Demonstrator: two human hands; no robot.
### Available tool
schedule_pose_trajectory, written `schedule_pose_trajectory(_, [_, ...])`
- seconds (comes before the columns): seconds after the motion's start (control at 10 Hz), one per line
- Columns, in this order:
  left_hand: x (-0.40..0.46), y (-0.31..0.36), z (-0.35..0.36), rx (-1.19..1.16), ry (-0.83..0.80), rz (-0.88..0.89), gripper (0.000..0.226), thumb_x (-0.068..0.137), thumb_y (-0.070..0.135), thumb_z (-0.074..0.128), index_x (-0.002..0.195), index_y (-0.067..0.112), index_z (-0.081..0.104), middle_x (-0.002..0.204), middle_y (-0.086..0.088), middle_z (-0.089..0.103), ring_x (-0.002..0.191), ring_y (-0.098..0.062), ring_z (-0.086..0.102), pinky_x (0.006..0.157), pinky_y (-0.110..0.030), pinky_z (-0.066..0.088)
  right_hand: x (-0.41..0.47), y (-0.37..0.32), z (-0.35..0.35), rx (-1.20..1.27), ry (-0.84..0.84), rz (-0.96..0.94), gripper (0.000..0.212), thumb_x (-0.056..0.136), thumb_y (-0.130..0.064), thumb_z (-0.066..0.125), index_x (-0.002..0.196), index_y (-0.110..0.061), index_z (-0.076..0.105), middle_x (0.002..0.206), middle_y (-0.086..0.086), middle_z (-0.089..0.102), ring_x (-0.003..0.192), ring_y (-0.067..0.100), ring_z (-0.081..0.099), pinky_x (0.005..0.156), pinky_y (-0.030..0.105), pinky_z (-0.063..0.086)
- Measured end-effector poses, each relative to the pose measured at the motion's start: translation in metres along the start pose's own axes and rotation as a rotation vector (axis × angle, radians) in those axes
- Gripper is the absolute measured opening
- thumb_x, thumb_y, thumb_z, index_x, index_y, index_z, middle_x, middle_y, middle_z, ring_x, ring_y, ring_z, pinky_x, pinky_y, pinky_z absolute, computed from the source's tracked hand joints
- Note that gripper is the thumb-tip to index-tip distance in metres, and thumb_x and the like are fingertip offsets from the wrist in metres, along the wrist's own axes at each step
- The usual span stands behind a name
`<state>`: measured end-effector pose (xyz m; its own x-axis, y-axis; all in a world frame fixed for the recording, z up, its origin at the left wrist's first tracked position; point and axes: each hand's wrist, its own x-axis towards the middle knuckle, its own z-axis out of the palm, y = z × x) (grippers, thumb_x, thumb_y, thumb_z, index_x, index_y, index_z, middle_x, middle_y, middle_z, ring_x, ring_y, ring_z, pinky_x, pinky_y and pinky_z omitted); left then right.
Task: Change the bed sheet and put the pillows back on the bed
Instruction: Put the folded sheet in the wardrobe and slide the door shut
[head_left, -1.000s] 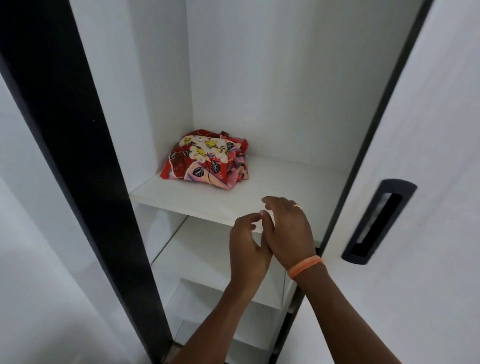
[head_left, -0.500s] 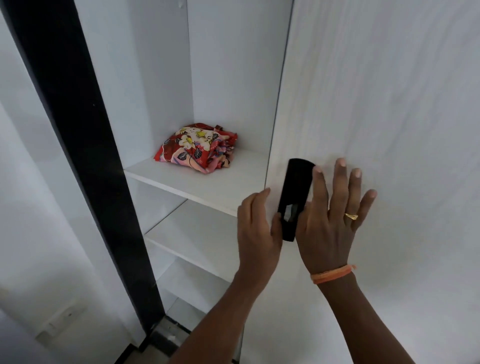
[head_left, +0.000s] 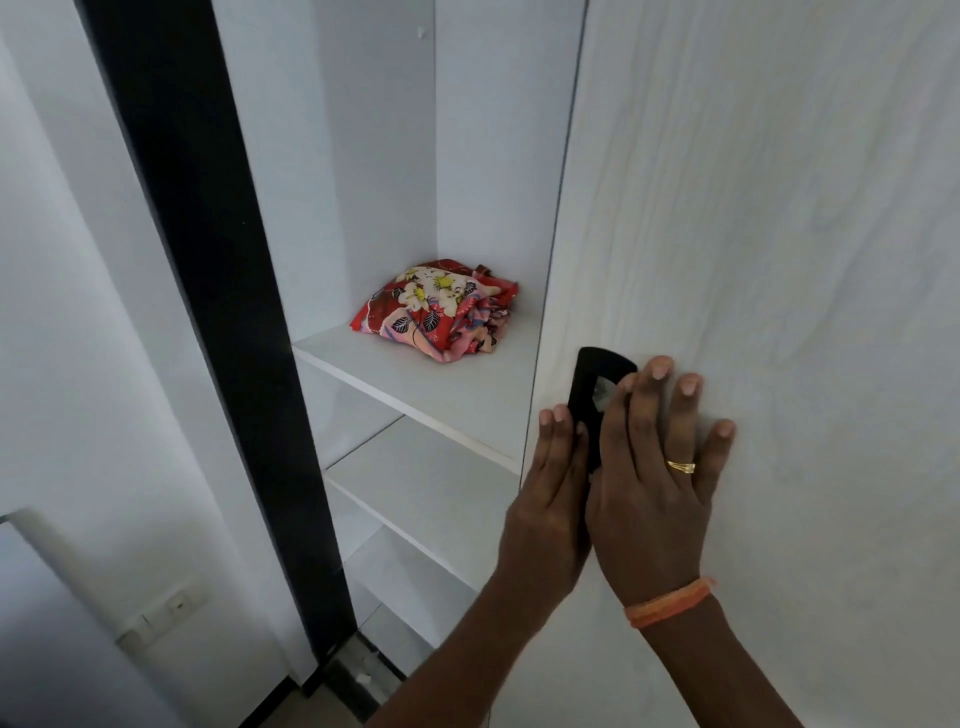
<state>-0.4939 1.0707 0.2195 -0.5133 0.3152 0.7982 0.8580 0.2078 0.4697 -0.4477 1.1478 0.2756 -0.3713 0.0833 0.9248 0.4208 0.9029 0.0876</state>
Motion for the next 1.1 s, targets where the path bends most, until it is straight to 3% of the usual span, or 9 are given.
schedule_pose_trajectory(0.1, [0.002, -0.023, -0.006, 0.1, 0.017, 0.108, 0.054, 0.096, 0.02, 0.06, 0.141, -0.006, 0.043, 0.155, -0.018, 0.031, 0.146, -0.031, 0.029, 0.118, -0.028, 0.028, 0.003, -0.012, 0.006, 0.011, 0.002, -0.007, 0.05, 0.104, -0.016, 0.033, 0.151, 0.0, 0.026, 0.161, 0.017, 0.012, 0.15, 0.031, 0.007, 0.121, 0.052, 0.002])
schedule_pose_trajectory(0.3, [0.016, -0.05, -0.03, 0.201, 0.035, 0.076, 0.063, 0.091, 0.021, 0.068, 0.143, -0.003, 0.04, 0.153, -0.022, 0.035, 0.142, -0.035, 0.038, 0.111, -0.033, 0.04, 0.018, -0.051, 0.023, 0.063, -0.034, -0.029, 0.052, 0.104, -0.02, 0.032, 0.151, -0.001, 0.022, 0.159, 0.016, 0.016, 0.149, 0.029, 0.008, 0.122, 0.047, -0.001])
schedule_pose_trajectory(0.5, [0.026, -0.061, -0.062, 0.011, 0.109, -0.269, 0.084, 0.079, 0.009, 0.076, 0.152, 0.01, 0.034, 0.158, -0.005, 0.035, 0.145, -0.026, 0.034, 0.112, -0.055, 0.037, 0.044, -0.098, 0.029, 0.123, -0.17, -0.145, 0.053, 0.102, -0.024, 0.026, 0.15, -0.004, 0.029, 0.16, 0.015, 0.022, 0.148, 0.031, 0.016, 0.12, 0.046, 0.007])
schedule_pose_trajectory(0.6, [0.025, -0.061, -0.08, 0.01, 0.19, -0.396, 0.095, 0.08, 0.076, 0.05, 0.151, 0.016, 0.027, 0.155, -0.01, 0.034, 0.143, -0.029, 0.033, 0.117, -0.047, 0.03, 0.061, -0.118, 0.029, 0.195, -0.265, -0.307, 0.049, 0.101, -0.026, 0.042, 0.145, -0.005, 0.044, 0.157, 0.016, 0.029, 0.147, 0.033, 0.022, 0.121, 0.049, 0.013])
schedule_pose_trajectory(0.7, [0.026, -0.073, -0.071, -0.08, 0.145, -0.489, 0.125, 0.062, 0.099, 0.017, 0.152, 0.014, 0.024, 0.158, -0.011, 0.029, 0.145, -0.029, 0.029, 0.119, -0.046, 0.027, 0.072, -0.128, 0.032, 0.194, -0.249, -0.317, 0.046, 0.099, -0.034, 0.051, 0.134, -0.006, 0.057, 0.153, 0.018, 0.036, 0.146, 0.035, 0.027, 0.12, 0.055, 0.014])
schedule_pose_trajectory(0.8, [0.035, -0.101, -0.067, -0.194, 0.125, -0.741, 0.15, 0.042, 0.108, 0.012, 0.155, 0.009, 0.018, 0.165, -0.009, 0.011, 0.151, -0.026, 0.016, 0.124, -0.046, 0.013, 0.073, -0.139, 0.049, 0.019, -0.208, -0.341, 0.055, 0.099, -0.051, 0.041, 0.137, -0.013, 0.054, 0.159, 0.016, 0.024, 0.149, 0.035, 0.017, 0.115, 0.063, -0.003])
schedule_pose_trajectory(0.9, [0.044, -0.119, -0.074, -0.113, 0.05, -0.781, 0.142, 0.049, 0.106, 0.007, 0.157, 0.012, 0.008, 0.166, -0.006, -0.007, 0.153, -0.022, -0.001, 0.122, -0.038, 0.002, 0.08, -0.152, 0.063, -0.049, -0.217, -0.412, 0.059, 0.102, -0.053, 0.027, 0.148, -0.017, 0.039, 0.163, 0.014, 0.011, 0.15, 0.034, 0.007, 0.112, 0.067, -0.01])
schedule_pose_trajectory(1.0, [0.055, -0.155, -0.091, 0.001, 0.027, -0.759, 0.088, 0.093, 0.061, 0.039, 0.157, 0.015, -0.001, 0.165, -0.008, -0.012, 0.153, -0.024, -0.008, 0.121, -0.038, -0.002, 0.087, -0.177, 0.088, -0.09, -0.245, -0.519, 0.062, 0.103, -0.049, 0.019, 0.155, -0.015, 0.019, 0.163, 0.018, -0.005, 0.15, 0.037, -0.006, 0.109, 0.069, -0.016])
schedule_pose_trajectory(1.1, [0.064, -0.179, -0.103, -0.002, 0.066, -0.779, 0.077, 0.101, 0.04, 0.043, 0.157, 0.017, -0.004, 0.165, -0.007, -0.013, 0.153, -0.024, -0.009, 0.121, -0.041, -0.004, 0.093, -0.198, 0.104, -0.177, -0.219, -0.558, 0.064, 0.102, -0.048, 0.02, 0.156, -0.014, 0.012, 0.162, 0.02, -0.01, 0.149, 0.037, -0.007, 0.108, 0.069, -0.015])
